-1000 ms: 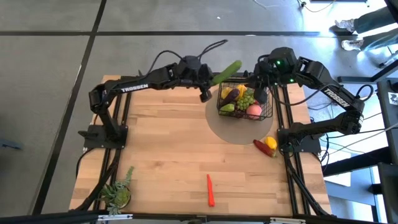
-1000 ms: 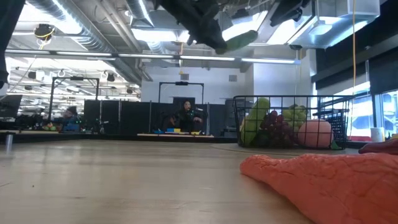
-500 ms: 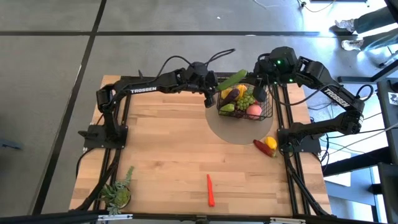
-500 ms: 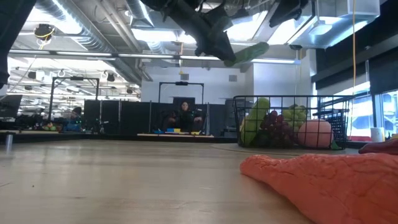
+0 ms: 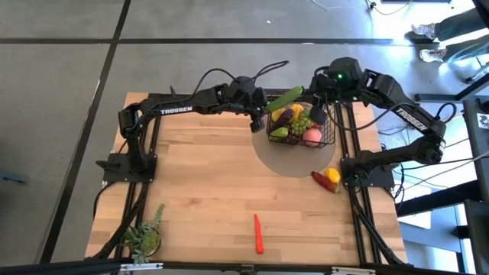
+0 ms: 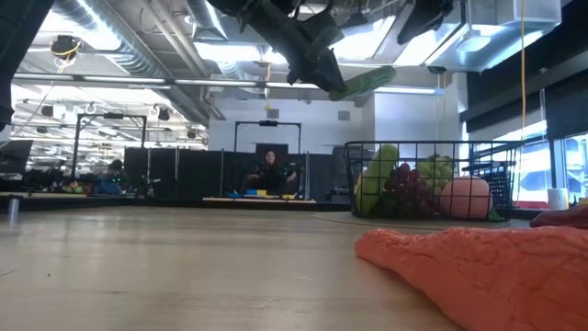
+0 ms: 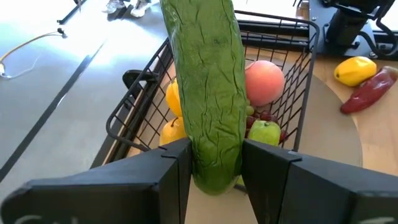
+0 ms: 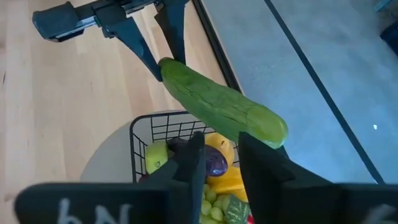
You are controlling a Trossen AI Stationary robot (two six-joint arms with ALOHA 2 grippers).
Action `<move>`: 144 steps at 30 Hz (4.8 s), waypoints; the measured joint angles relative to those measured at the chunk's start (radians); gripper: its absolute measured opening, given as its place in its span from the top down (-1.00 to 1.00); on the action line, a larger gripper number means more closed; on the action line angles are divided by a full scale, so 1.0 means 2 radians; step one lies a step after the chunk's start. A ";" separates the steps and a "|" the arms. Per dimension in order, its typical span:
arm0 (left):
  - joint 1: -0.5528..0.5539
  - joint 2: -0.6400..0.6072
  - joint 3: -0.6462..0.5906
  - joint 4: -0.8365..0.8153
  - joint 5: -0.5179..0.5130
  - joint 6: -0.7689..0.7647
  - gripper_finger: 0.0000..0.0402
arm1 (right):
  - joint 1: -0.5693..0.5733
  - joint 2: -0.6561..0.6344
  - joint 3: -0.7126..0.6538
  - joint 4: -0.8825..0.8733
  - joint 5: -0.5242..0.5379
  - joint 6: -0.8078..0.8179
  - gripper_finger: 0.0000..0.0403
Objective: Build produce basket
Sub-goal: Put the green cucumber into the black wire basket
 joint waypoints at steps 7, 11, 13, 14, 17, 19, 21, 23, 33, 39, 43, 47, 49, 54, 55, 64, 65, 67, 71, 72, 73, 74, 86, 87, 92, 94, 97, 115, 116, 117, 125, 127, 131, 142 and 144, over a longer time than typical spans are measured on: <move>-0.001 0.000 0.000 -0.016 0.000 0.006 0.51 | 0.000 0.007 0.000 0.011 0.002 -0.013 0.25; -0.005 0.000 0.000 -0.019 -0.005 0.043 0.51 | 0.000 0.014 0.000 0.001 0.002 -0.049 0.08; -0.007 0.000 0.000 -0.020 -0.005 0.063 0.51 | 0.000 0.017 0.000 -0.007 0.002 -0.084 0.03; -0.008 0.000 0.000 -0.021 -0.005 0.071 0.51 | 0.000 0.020 0.000 -0.014 0.002 -0.103 0.02; -0.009 0.000 0.000 -0.032 -0.004 0.091 0.51 | 0.000 0.030 0.000 -0.041 0.001 -0.157 0.01; -0.009 0.000 0.000 -0.039 -0.004 0.096 0.51 | 0.000 0.038 0.000 -0.060 0.002 -0.186 0.01; -0.009 0.000 0.000 -0.045 -0.004 0.099 0.51 | 0.000 0.048 0.000 -0.073 0.002 -0.208 0.01; -0.010 0.000 0.000 -0.050 -0.003 0.105 0.51 | 0.000 0.057 0.000 -0.073 0.002 -0.214 0.01; -0.015 0.000 0.000 -0.054 0.007 0.109 0.51 | 0.000 0.101 0.000 -0.068 0.057 -0.237 0.01; -0.015 -0.001 0.000 -0.057 0.008 0.106 0.51 | 0.000 0.113 0.000 -0.069 0.056 -0.237 0.01; -0.015 -0.001 0.000 -0.064 0.009 0.105 0.51 | 0.000 0.113 0.000 -0.062 0.031 -0.237 0.01; -0.015 -0.001 0.001 -0.065 0.006 0.104 0.51 | 0.003 0.113 0.000 -0.048 0.020 -0.237 0.01; -0.015 -0.001 0.001 -0.065 0.001 0.104 0.51 | 0.006 0.113 0.000 -0.044 0.015 -0.237 0.01; -0.015 -0.001 0.001 -0.066 -0.002 0.105 0.51 | 0.013 0.113 0.000 -0.034 -0.012 -0.237 0.01; -0.015 -0.001 0.001 -0.066 -0.002 0.105 0.51 | 0.013 0.114 0.000 -0.032 -0.014 -0.237 0.01; -0.015 -0.001 0.001 -0.066 -0.005 0.104 0.51 | 0.013 0.116 0.000 -0.033 -0.008 -0.235 0.01; -0.015 -0.001 0.001 -0.066 -0.005 0.104 0.51 | 0.013 0.116 0.000 -0.033 -0.008 -0.235 0.01; -0.015 -0.001 0.001 -0.066 -0.005 0.104 0.51 | 0.013 0.116 0.000 -0.034 -0.008 -0.235 0.01; -0.015 -0.001 0.001 -0.066 -0.005 0.103 0.51 | 0.013 0.118 0.000 -0.035 -0.002 -0.233 0.01; -0.016 -0.001 0.001 -0.066 -0.005 0.103 0.51 | 0.013 0.121 0.000 -0.035 -0.001 -0.233 0.01; -0.017 -0.001 0.001 -0.066 -0.006 0.103 0.51 | 0.013 0.123 0.000 -0.035 0.000 -0.233 0.01; -0.018 -0.001 0.001 -0.066 -0.006 0.103 0.51 | 0.013 0.126 0.000 -0.036 0.000 -0.233 0.01; -0.022 -0.001 0.001 -0.067 -0.008 0.103 0.51 | 0.013 0.143 0.000 -0.039 -0.001 -0.233 0.30; -0.022 -0.001 0.001 -0.067 -0.008 0.103 0.51 | 0.013 0.143 0.000 -0.039 -0.002 -0.233 0.34; -0.022 -0.001 0.001 -0.067 -0.013 0.103 0.51 | 0.013 0.143 0.000 -0.039 -0.002 -0.233 0.41; -0.022 -0.001 0.001 -0.066 -0.027 0.103 0.50 | 0.013 0.143 0.000 -0.037 0.000 -0.233 0.40; -0.024 -0.001 0.001 -0.066 -0.056 0.107 0.49 | 0.013 0.144 0.000 -0.034 0.002 -0.233 0.39; -0.026 -0.001 0.001 -0.059 -0.087 0.127 0.36 | 0.013 0.144 -0.001 -0.029 0.002 -0.229 0.40; -0.026 -0.001 0.001 -0.058 -0.095 0.127 0.36 | 0.013 0.144 -0.001 -0.027 0.003 -0.229 0.40; -0.026 -0.001 0.001 -0.058 -0.100 0.127 0.36 | 0.013 0.144 -0.001 -0.027 0.003 -0.228 0.40; -0.039 -0.012 0.000 -0.075 -0.112 0.127 0.35 | 0.014 0.144 -0.001 -0.028 0.012 -0.208 0.40; -0.043 -0.013 0.000 -0.083 -0.115 0.121 0.35 | 0.014 0.144 -0.001 -0.038 0.016 -0.205 0.40; -0.046 -0.016 0.000 -0.104 -0.115 0.101 0.35 | 0.013 0.144 -0.002 -0.053 0.024 -0.205 0.40; -0.049 -0.017 0.000 -0.173 -0.150 0.049 0.35 | 0.013 0.142 0.003 -0.097 0.028 -0.166 0.40; -0.049 -0.022 0.000 -0.186 -0.150 0.033 0.35 | 0.013 0.142 0.008 -0.111 0.027 -0.148 0.40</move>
